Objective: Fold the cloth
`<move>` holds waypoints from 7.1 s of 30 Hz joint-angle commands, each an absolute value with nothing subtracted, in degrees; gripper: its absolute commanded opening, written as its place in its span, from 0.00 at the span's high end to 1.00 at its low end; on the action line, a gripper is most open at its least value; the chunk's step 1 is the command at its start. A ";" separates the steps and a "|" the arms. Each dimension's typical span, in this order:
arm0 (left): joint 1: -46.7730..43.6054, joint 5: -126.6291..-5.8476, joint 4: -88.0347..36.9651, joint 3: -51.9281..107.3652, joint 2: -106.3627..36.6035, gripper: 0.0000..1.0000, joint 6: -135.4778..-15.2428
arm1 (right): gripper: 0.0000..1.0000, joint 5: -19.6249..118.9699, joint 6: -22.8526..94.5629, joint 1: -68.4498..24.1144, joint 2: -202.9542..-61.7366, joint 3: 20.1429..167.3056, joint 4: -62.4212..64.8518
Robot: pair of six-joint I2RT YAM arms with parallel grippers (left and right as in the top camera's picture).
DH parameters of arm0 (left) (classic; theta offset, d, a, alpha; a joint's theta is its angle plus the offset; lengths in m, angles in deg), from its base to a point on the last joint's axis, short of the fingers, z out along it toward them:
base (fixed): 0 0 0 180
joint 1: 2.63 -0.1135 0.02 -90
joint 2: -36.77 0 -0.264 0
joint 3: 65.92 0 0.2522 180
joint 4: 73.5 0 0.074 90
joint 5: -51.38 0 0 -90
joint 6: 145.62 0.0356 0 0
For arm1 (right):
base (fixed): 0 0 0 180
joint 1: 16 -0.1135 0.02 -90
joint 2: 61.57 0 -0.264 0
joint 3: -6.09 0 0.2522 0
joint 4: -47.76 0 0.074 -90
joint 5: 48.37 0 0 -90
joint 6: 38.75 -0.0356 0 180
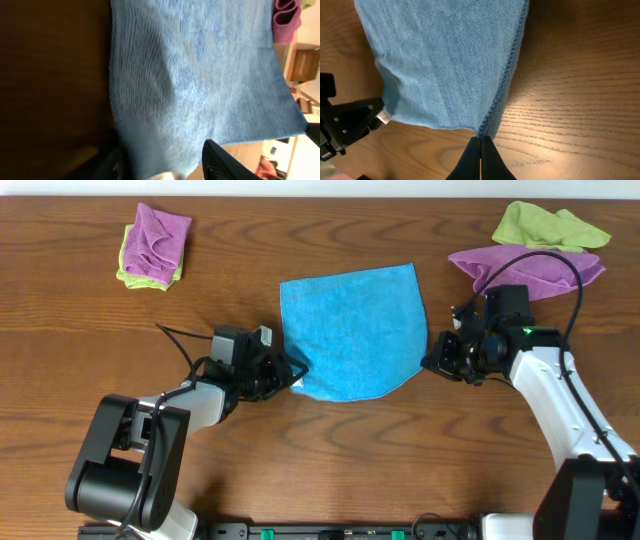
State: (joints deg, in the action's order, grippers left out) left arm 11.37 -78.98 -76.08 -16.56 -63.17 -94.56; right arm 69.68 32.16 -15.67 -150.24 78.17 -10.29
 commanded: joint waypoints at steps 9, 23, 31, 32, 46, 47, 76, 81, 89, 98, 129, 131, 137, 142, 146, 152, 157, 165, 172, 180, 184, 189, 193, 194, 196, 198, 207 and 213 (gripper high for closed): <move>13.92 -74.28 -70.16 -18.57 -67.00 0.44 -91.55 | 0.98 70.34 32.45 -16.04 -150.39 78.19 -10.14; 16.02 -74.02 -56.50 -18.62 -67.00 0.51 -87.68 | 0.99 70.36 32.45 -16.04 -150.39 78.19 -9.51; 16.02 -72.51 -56.54 -18.62 -67.00 0.69 -87.57 | 0.99 70.36 32.45 -16.04 -150.39 78.19 -9.02; 16.02 -72.51 -56.54 -18.62 -67.00 0.74 -87.57 | 0.99 70.36 32.45 -16.04 -150.39 78.19 -9.02; 13.60 -75.00 -55.91 -18.36 -66.56 0.94 -89.05 | 0.98 70.60 32.47 -16.04 -150.39 78.19 -9.02; 12.15 -76.12 -55.93 -17.98 -66.04 0.94 -89.05 | 0.99 70.60 32.73 -16.04 -150.39 78.19 -8.83; 3.39 -78.89 -61.54 13.16 -70.41 0.94 -89.03 | 0.98 63.28 20.93 -19.73 -161.73 78.22 24.90; 3.37 -80.66 -61.09 22.65 -78.25 0.94 -88.42 | 0.98 61.51 19.20 -19.69 -163.24 78.81 31.98; 3.37 -82.17 -59.64 37.36 -89.73 0.94 -88.44 | 0.99 61.14 18.65 -19.40 -172.88 89.43 33.22; 2.73 -87.90 -46.27 48.50 -96.53 0.94 -85.05 | 0.98 64.90 17.60 -19.40 -176.57 97.01 26.08; -3.41 -91.59 -24.80 48.64 -91.83 0.34 -71.20 | 0.41 73.35 23.03 -16.01 -173.80 97.71 12.53; -3.80 -90.67 -24.06 48.64 -88.81 0.31 -69.16 | 0.35 73.62 25.10 -14.99 -171.44 98.54 12.48; -2.32 -77.74 -23.21 48.64 -79.11 0.81 -64.07 | 0.99 67.58 30.13 -16.30 -163.20 99.90 12.44; 3.69 -61.21 -22.88 48.37 -79.44 0.94 -64.46 | 0.98 56.81 30.39 -21.96 -164.07 99.88 10.56; 8.00 -54.02 -23.40 48.33 -84.27 0.95 -64.44 | 0.99 51.15 29.80 -25.48 -168.77 99.88 10.45; 10.62 -53.85 -24.74 48.33 -89.16 0.94 -65.05 | 0.99 49.33 27.02 -26.40 -173.73 99.88 11.48; 10.99 -53.52 -25.90 48.33 -92.18 0.94 -65.51 | 0.98 49.31 27.05 -26.48 -174.98 99.88 11.59; 11.56 -53.87 -28.56 48.33 -96.13 0.94 -70.02 | 0.99 49.38 27.09 -26.48 -174.98 99.88 11.87; 12.44 -53.43 -21.96 48.18 -97.07 0.94 -69.75 | 0.99 49.57 27.35 -26.13 -174.93 99.88 8.83; 12.42 -53.36 -10.64 48.18 -97.05 0.94 -67.76 | 0.99 49.79 27.94 -24.63 -173.73 99.90 2.06; 12.37 -53.01 -10.77 48.18 -97.05 0.94 -67.42 | 0.99 49.86 29.69 -24.60 -172.79 99.90 3.85; 12.37 -53.01 -11.14 48.18 -97.05 0.94 -67.39 | 0.99 51.78 30.96 -20.39 -172.81 100.10 5.90; 12.37 -53.04 -11.19 48.18 -97.05 0.94 -67.39 | 0.44 71.06 31.48 -11.64 -173.73 100.10 9.05; 12.37 -53.04 -11.19 48.18 -97.05 0.95 -67.42 | 0.33 75.56 32.31 -10.03 -174.08 100.10 9.25; 12.37 -53.06 -11.19 48.18 -97.05 0.94 -67.39 | 0.14 82.91 35.07 -7.67 -174.98 100.10 8.83; 12.37 -53.32 -11.51 48.18 -97.05 0.94 -67.42 | 0.05 85.00 38.22 -7.05 -175.87 100.10 7.00; 12.39 -53.71 -11.93 48.18 -97.05 0.94 -67.42 | 0.01 90.10 37.76 -9.79 -182.65 100.10 11.96; 12.39 -53.69 -11.99 48.18 -97.05 0.94 -67.39 | 0.01 89.88 33.93 -10.35 -185.10 100.10 17.64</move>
State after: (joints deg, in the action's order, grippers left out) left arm 12.15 -55.14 -12.39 49.88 -95.19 -68.66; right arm 88.33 36.05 -9.85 -184.38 99.96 16.59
